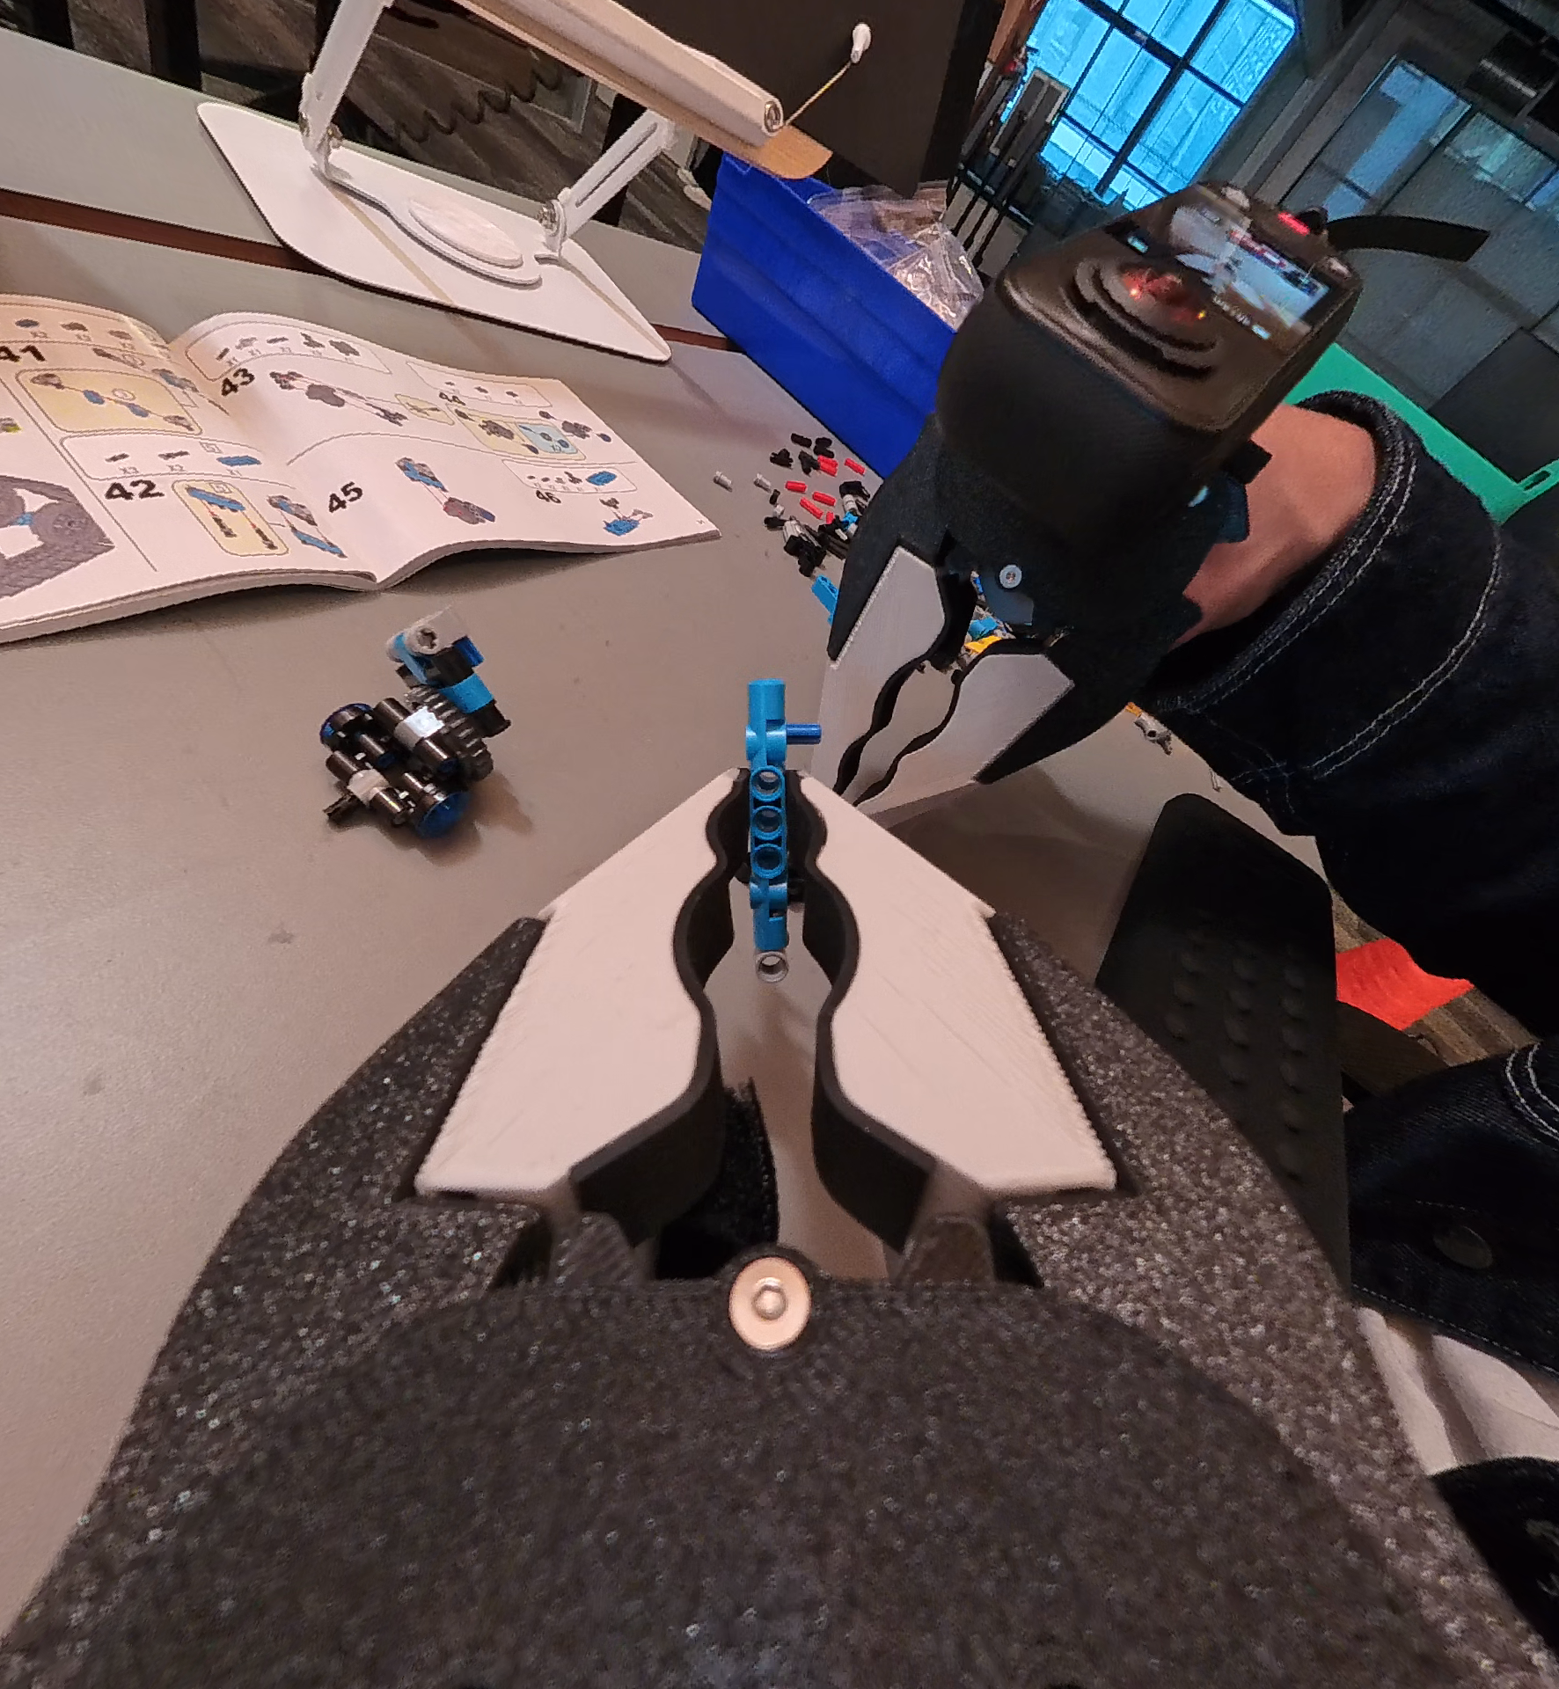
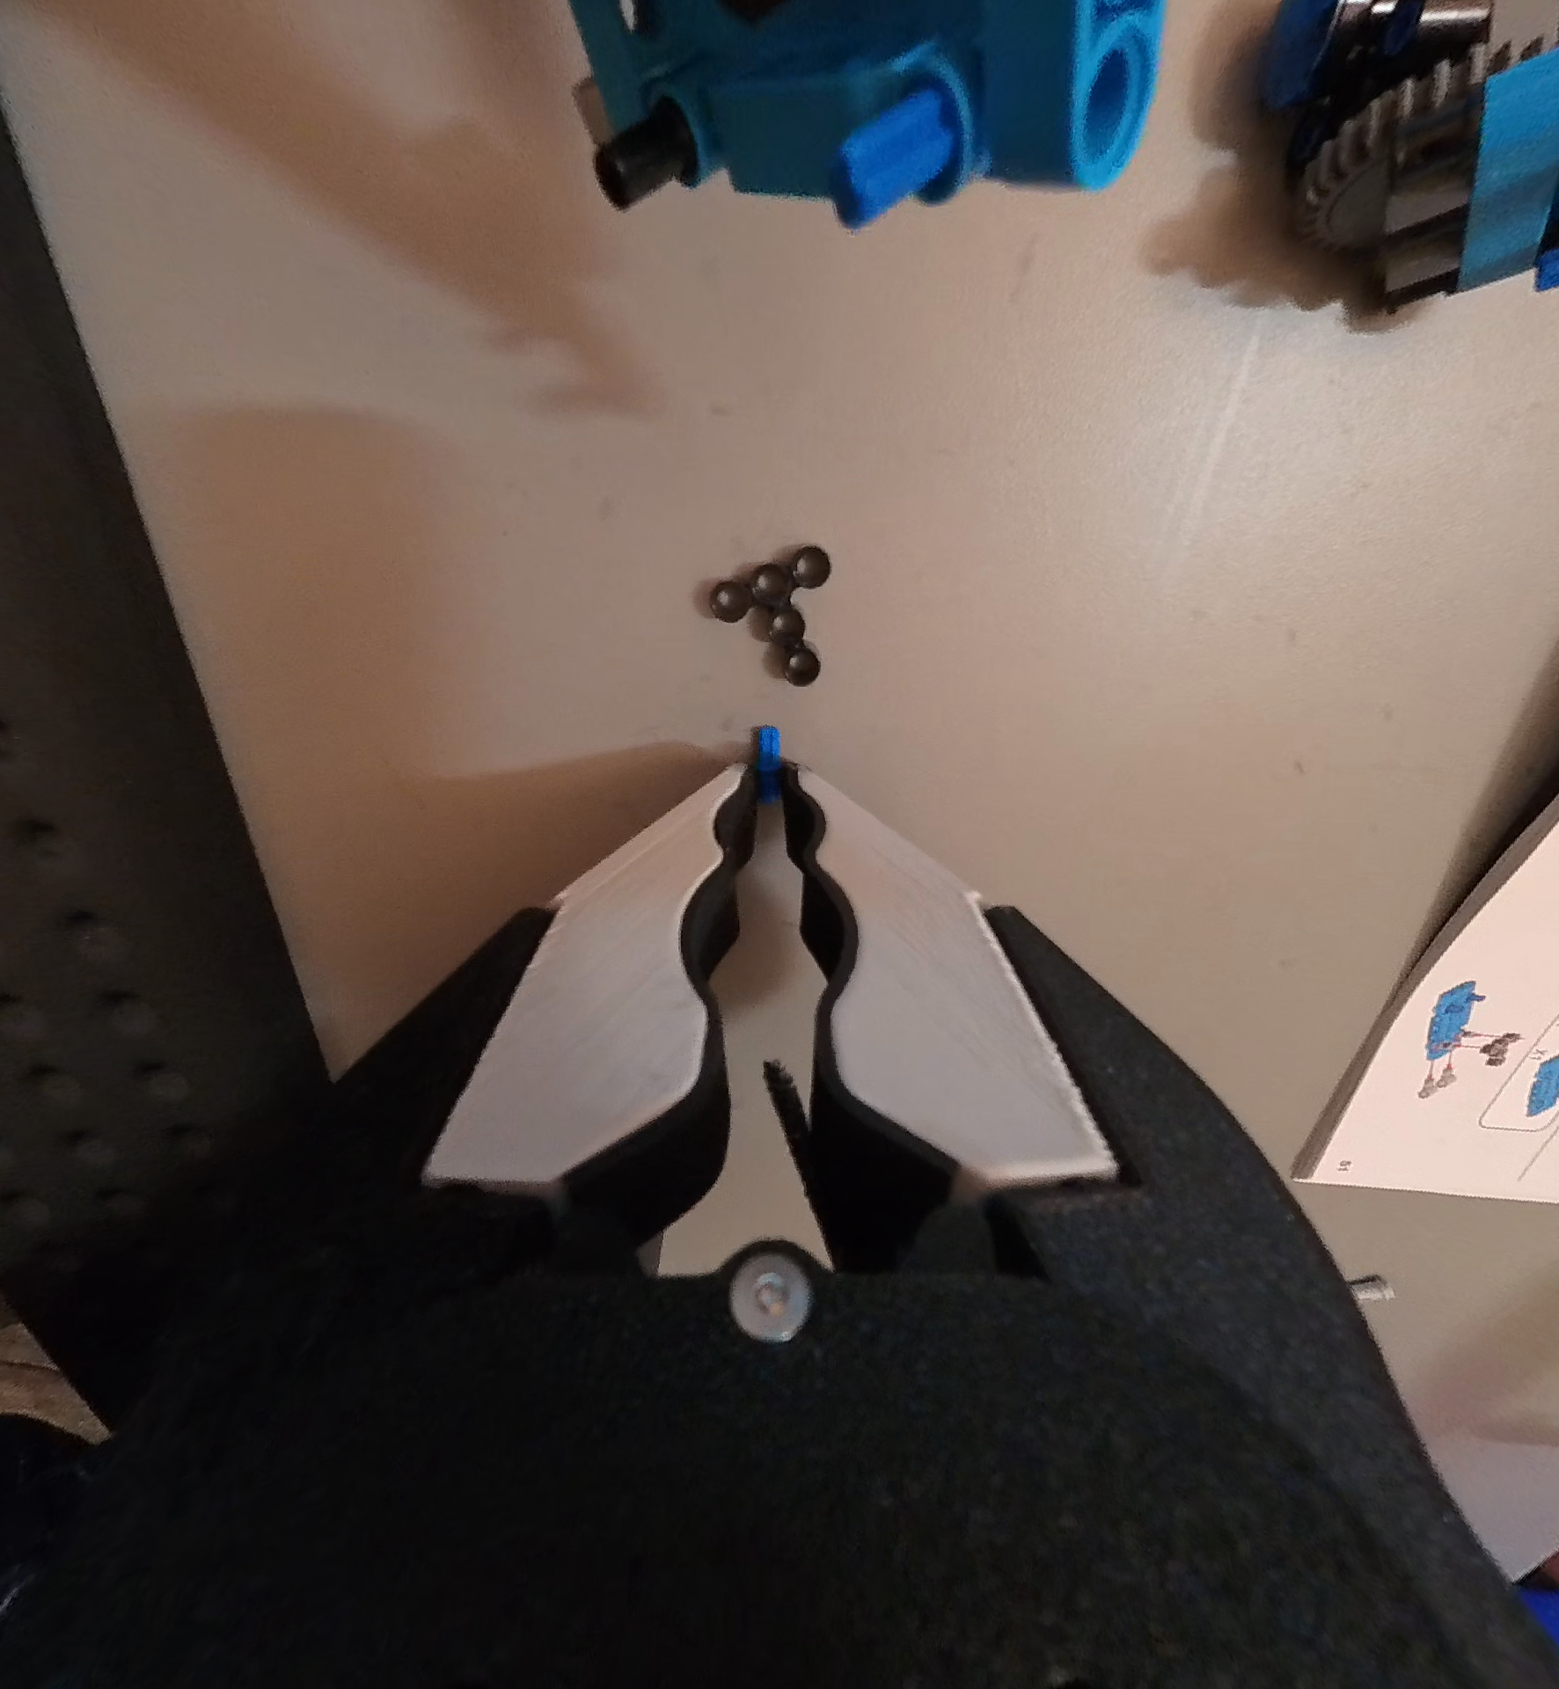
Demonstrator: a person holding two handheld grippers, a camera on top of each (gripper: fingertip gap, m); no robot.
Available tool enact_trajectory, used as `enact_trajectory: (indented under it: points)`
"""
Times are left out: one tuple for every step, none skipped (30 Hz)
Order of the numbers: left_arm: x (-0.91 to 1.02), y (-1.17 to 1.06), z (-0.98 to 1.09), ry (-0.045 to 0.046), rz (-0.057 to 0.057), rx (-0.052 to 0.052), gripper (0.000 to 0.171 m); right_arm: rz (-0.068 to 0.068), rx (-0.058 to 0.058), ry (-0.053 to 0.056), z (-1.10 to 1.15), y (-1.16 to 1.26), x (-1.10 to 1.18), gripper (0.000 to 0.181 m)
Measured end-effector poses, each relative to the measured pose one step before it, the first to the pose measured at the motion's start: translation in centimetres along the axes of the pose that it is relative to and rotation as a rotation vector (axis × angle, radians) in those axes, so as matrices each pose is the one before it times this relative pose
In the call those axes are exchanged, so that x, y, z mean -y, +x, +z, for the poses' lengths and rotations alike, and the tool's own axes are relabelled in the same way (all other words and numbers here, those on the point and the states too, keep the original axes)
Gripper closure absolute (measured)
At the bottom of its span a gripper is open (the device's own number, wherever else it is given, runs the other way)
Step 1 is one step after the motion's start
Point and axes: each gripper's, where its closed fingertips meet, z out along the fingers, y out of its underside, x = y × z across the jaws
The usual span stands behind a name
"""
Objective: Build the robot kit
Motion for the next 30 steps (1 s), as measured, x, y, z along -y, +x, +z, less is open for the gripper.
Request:
enact_trajectory:
  points:
    - [-0.027, -0.004, 0.013, -0.00164, 0.0002, 0.0002, 0.164, -0.0024, -0.0026, -0.0034, 0.005, 0.015, 0.012, 0.177]
    - [-0.032, -0.007, 0.023, -0.00107, -0.0001, 0.0008, 0.164, -0.0001, -0.0004, -0.0039, 0.010, 0.003, 0.012, 0.177]
    - [-0.015, -0.008, 0.026, -0.00101, 0.0001, 0.0004, 0.164, -0.0094, -0.0043, -0.0025, 0.014, 0.003, 0.019, 0.177]
    - [-0.055, -0.007, 0.027, -0.00292, -0.0006, -0.0002, 0.164, -0.0074, -0.0065, -0.0009, 0.001, 0.006, 0.016, 0.177]
    - [-0.072, -0.039, 0.044, -0.00388, -0.0011, 0.0024, 0.164, -0.0029, -0.0033, 0.0004, -0.006, -0.005, 0.003, 0.177]
    - [-0.093, -0.086, 0.047, -0.00504, -0.0005, 0.0050, 0.164, -0.0073, -0.0037, 0.0078, -0.002, 0.013, 0.034, 0.178]
    - [-0.121, -0.100, 0.040, -0.00647, -0.0008, 0.0058, 0.164, -0.0107, -0.0110, 0.0302, -0.017, 0.058, 0.140, 0.178]
    - [-0.116, -0.186, 0.039, -0.00515, -0.0018, 0.0108, 0.164, 0.0042, -0.0080, 0.0689, -0.212, 0.080, 0.605, 0.178]
    - [-0.078, -0.097, 0.017, -0.00341, -0.0007, 0.0053, 0.164, 0.0278, 0.0176, 0.1040, -0.567, -0.225, 1.132, 0.178]
    - [-0.004, 0.148, 0.006, -0.00010, 0.0008, -0.0087, 0.164, 0.0319, -0.0065, 0.1275, -0.820, 0.085, 1.603, 0.178]
    - [0.092, 0.144, -0.019, 0.00537, 0.0034, -0.0058, 0.164, 0.0241, -0.0256, 0.1514, -0.887, 0.237, 2.100, 0.178]
    - [0.174, -0.011, -0.063, 0.00934, 0.0102, 0.0080, 0.164, 0.0326, 0.0153, 0.1426, -0.604, -0.451, 2.003, 0.178]
    - [0.137, -0.064, -0.075, 0.00654, 0.0123, 0.0095, 0.164, 0.0308, -0.0034, 0.0989, -0.234, -0.188, 1.377, 0.178]
    - [0.094, 0.138, -0.041, 0.00562, 0.0074, -0.0045, 0.164, 0.0251, -0.0416, 0.0854, -0.065, 0.337, 1.008, 0.178]
    - [0.079, -0.047, -0.027, 0.00588, 0.0017, 0.0050, 0.164, 0.0289, -0.0209, 0.0698, 0.103, 0.084, 0.618, 0.178]
    - [0.073, -0.226, -0.057, 0.00531, -0.0005, 0.0107, 0.164, 0.0387, -0.0236, 0.0497, 0.226, 0.187, 0.198, 0.178]
    - [0.054, -0.059, -0.045, 0.00418, -0.0129, -0.0053, 0.164, 0.0267, -0.0145, 0.0352, 0.246, 0.011, 0.007, 0.177]
    - [0.002, 0.077, 0.031, 0.00187, -0.0178, -0.0133, 0.164, 0.0063, -0.0125, 0.0157, 0.141, -0.069, -0.018, 0.177]
    - [-0.108, -0.055, 0.082, -0.00539, -0.0056, 0.0018, 0.164, -0.0032, -0.0020, 0.0101, 0.019, -0.240, 0.180, 0.177]
    - [0.013, -0.023, 0.045, -0.00060, 0.0105, 0.0097, 0.164, 0.0011, 0.0008, 0.0002, 0.043, -0.210, 0.182, 0.177]
    - [0.142, 0.064, -0.013, 0.00650, 0.0258, 0.0138, 0.164, 0.0050, -0.0130, -0.0135, 0.120, 0.078, -0.072, 0.177]
    - [-0.028, -0.176, 0.042, -0.00511, 0.0442, 0.0385, 0.164, 0.0020, -0.0210, -0.0064, 0.153, 0.195, -0.105, 0.177]
    - [-0.057, -0.220, 0.027, -0.00694, 0.0496, 0.0454, 0.164, 0.0073, -0.0088, 0.0021, 0.165, 0.029, -0.053, 0.177]
    - [-0.011, -0.112, 0.036, -0.00310, 0.0434, 0.0384, 0.164, 0.0124, -0.0060, -0.0007, 0.079, 0.032, -0.028, 0.177]
    - [0.016, -0.016, 0.048, -0.00171, 0.0346, 0.0258, 0.164, 0.0077, -0.0087, 0.0070, -0.037, 0.036, 0.138, 0.177]
    - [-0.017, -0.009, 0.029, -0.00491, 0.0244, 0.0169, 0.164, -0.0048, -0.0073, 0.0004, -0.034, 0.002, 0.026, 0.177]
    - [-0.075, -0.040, 0.030, -0.00724, 0.0179, 0.0144, 0.164, -0.0120, -0.0089, -0.0113, 0.029, 0.027, -0.152, 0.177]
    - [-0.057, -0.013, 0.041, -0.00447, 0.0156, 0.0106, 0.164, -0.0255, -0.0175, -0.0110, 0.023, 0.054, -0.070, 0.177]
    - [-0.072, -0.002, 0.062, -0.00645, 0.0146, 0.0079, 0.164, -0.0408, -0.0263, -0.0071, -0.011, 0.051, 0.016, 0.177]
    - [-0.132, 0.020, 0.083, -0.00970, 0.0108, 0.0041, 0.164, -0.0424, -0.0326, -0.0267, 0.048, 0.132, -0.203, 0.177]
